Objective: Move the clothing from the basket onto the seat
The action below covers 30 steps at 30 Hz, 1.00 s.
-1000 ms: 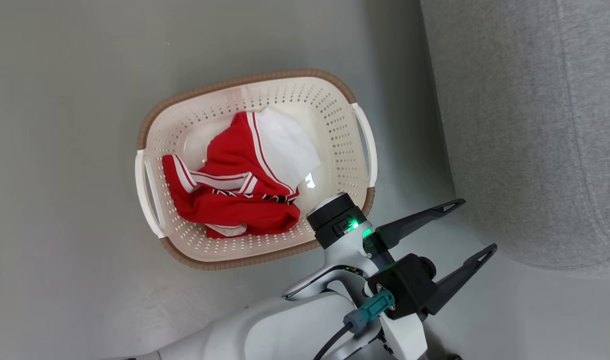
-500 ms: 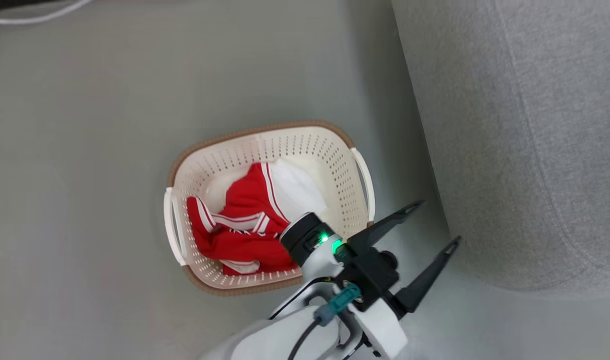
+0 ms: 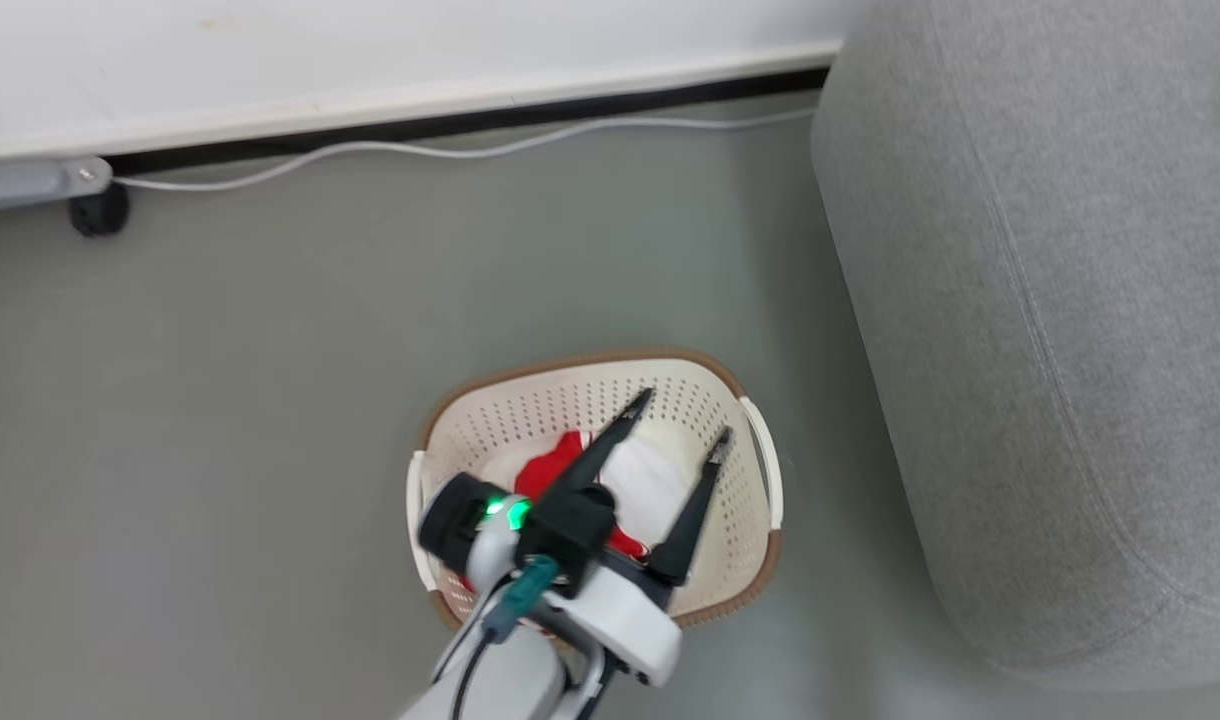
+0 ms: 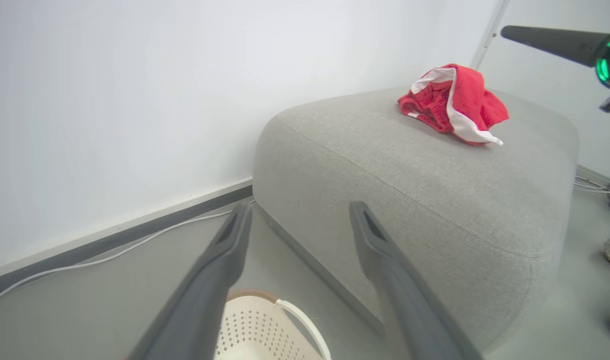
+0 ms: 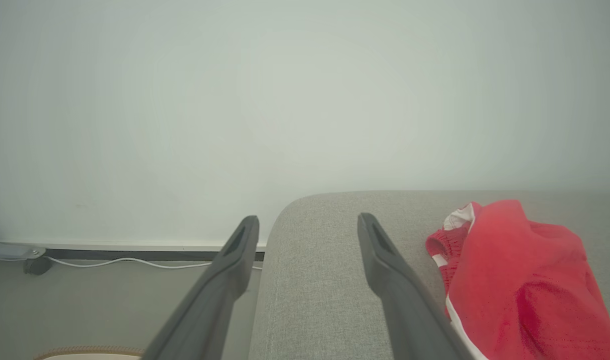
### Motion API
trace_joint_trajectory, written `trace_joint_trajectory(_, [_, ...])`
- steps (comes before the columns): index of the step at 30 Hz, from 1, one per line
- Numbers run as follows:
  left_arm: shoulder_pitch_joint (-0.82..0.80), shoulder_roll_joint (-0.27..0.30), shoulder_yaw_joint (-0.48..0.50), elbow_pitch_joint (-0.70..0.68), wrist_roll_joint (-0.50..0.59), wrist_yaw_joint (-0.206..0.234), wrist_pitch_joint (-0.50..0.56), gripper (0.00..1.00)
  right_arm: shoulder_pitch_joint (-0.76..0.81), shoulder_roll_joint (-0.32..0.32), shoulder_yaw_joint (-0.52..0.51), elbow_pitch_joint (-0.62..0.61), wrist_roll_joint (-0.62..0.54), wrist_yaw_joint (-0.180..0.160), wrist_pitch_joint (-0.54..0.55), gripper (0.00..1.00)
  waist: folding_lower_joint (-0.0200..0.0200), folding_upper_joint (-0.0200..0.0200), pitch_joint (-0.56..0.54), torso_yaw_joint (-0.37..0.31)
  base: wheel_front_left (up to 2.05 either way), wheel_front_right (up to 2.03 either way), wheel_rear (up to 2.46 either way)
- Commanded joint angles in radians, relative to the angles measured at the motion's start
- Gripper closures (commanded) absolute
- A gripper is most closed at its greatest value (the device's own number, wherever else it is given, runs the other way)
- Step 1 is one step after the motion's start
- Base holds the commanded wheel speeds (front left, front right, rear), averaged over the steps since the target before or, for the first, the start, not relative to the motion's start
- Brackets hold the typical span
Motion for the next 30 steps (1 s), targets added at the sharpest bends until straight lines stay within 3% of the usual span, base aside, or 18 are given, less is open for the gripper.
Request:
trace_joint_trajectory(1, [0.028,-0.001,0.076,-0.029,0.03,-0.006,-0.005,0.0,0.039,-0.024,0.009,-0.035,-0.013,0.001,-0.006,0.0,0.0,0.0,-0.049,0.033,0.0,0.0,0.0])
trace_joint_trajectory(6, [0.12,0.017,0.247,-0.054,0.073,-0.039,-0.005,0.0,0.073,0.029,0.03,-0.082,-0.034,0.001,-0.006,0.0,0.0,0.0,-0.106,0.048,0.0,0.0,0.0])
trace_joint_trajectory(16, [0.246,0.073,0.435,-0.096,0.135,-0.116,-0.005,0.0,0.145,0.109,0.057,-0.139,-0.092,0.001,-0.006,0.0,0.0,0.0,-0.175,0.048,0.0,0.0,0.0])
trace_joint_trajectory(30, [0.5,0.029,0.719,-0.22,0.186,-0.055,-0.005,0.0,0.272,0.236,0.028,-0.178,-0.184,0.001,-0.006,0.0,0.0,0.0,-0.277,0.034,0.0,0.0,0.0])
